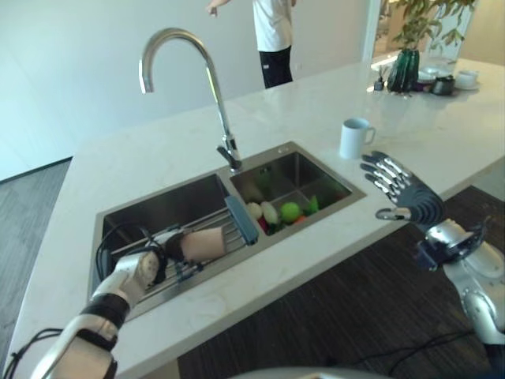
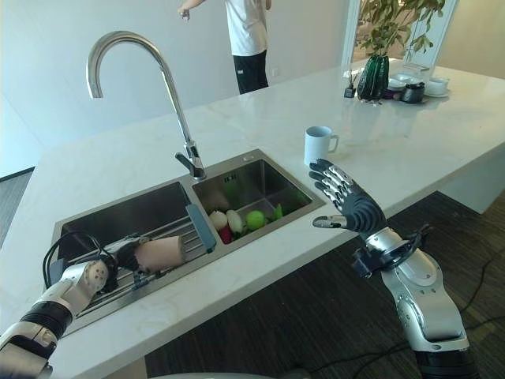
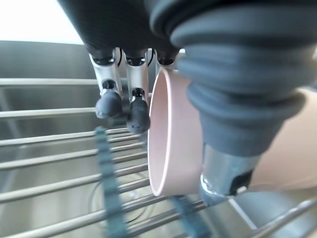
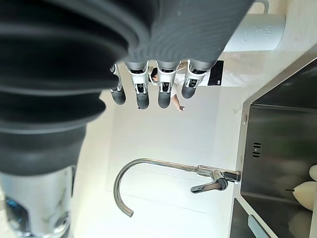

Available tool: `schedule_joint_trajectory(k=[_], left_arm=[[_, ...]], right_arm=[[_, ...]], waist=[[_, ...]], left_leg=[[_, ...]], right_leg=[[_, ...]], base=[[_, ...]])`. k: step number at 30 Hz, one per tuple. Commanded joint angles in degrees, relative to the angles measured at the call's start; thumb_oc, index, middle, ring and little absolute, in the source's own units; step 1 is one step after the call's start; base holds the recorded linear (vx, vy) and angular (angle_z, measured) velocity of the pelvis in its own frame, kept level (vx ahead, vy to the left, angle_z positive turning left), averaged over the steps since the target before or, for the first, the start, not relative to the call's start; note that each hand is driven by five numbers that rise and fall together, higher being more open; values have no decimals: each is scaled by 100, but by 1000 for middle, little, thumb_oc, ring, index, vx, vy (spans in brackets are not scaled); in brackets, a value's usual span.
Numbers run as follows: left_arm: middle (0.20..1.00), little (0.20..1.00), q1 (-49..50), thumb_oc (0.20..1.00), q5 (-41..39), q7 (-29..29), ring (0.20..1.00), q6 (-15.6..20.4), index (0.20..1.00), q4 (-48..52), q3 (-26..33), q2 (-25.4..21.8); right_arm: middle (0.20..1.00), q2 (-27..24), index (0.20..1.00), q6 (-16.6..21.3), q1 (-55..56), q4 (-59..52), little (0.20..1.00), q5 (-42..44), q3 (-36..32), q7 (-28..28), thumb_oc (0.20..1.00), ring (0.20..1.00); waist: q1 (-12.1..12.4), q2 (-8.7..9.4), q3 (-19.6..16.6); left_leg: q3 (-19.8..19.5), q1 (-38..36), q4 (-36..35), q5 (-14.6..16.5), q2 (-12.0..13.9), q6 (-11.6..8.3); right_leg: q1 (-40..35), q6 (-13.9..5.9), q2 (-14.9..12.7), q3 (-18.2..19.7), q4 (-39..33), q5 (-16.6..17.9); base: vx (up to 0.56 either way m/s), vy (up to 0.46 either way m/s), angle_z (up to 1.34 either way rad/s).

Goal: Place the dishes in the dishwasher.

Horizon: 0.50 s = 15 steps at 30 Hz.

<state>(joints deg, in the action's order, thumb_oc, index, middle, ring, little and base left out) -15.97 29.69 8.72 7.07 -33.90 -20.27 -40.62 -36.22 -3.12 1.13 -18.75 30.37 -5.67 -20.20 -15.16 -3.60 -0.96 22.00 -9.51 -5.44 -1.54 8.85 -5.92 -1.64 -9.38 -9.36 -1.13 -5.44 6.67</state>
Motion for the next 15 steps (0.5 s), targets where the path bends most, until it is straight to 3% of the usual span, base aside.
schedule_joint_trajectory(k=[1,4,7,15], left_arm=[[200,200,-515,200,-434,-331,200,232,200,126,353,-609],[200,200,-397,200,-834,-486,200,433,200,543,675,-924],[200,200,5,200,-1294,-715,200,643,200,1081,1370,-1150],[200,200,890,200,-2460,-1765,200,959,200,2044,3132,-965]], right_arm=[[1000,-25,1000,366,-268,-389,1000,71,-344,106,1000,1000],[1000,-25,1000,411,-238,-369,1000,92,-421,187,1000,1000],[1000,74,1000,439,-98,-400,1000,54,-526,203,1000,1000],[1000,312,1000,473,-57,-482,1000,-55,-569,389,1000,1000]], waist=[[73,59,226],[179,67,223],[311,67,221],[665,104,197]], left_leg=[[-78,-233,44,382,178,14],[-164,-210,44,377,178,8],[-267,-188,44,368,176,3],[-526,-121,44,251,269,-87]], right_leg=[[-421,-307,-96,-325,44,-410],[-441,-301,-111,-402,44,-424],[-463,-283,-119,-475,44,-443],[-542,-146,-40,-703,44,-531]], base=[[-16,-26,20],[-7,-49,12],[-7,-64,12],[-8,-138,18]])
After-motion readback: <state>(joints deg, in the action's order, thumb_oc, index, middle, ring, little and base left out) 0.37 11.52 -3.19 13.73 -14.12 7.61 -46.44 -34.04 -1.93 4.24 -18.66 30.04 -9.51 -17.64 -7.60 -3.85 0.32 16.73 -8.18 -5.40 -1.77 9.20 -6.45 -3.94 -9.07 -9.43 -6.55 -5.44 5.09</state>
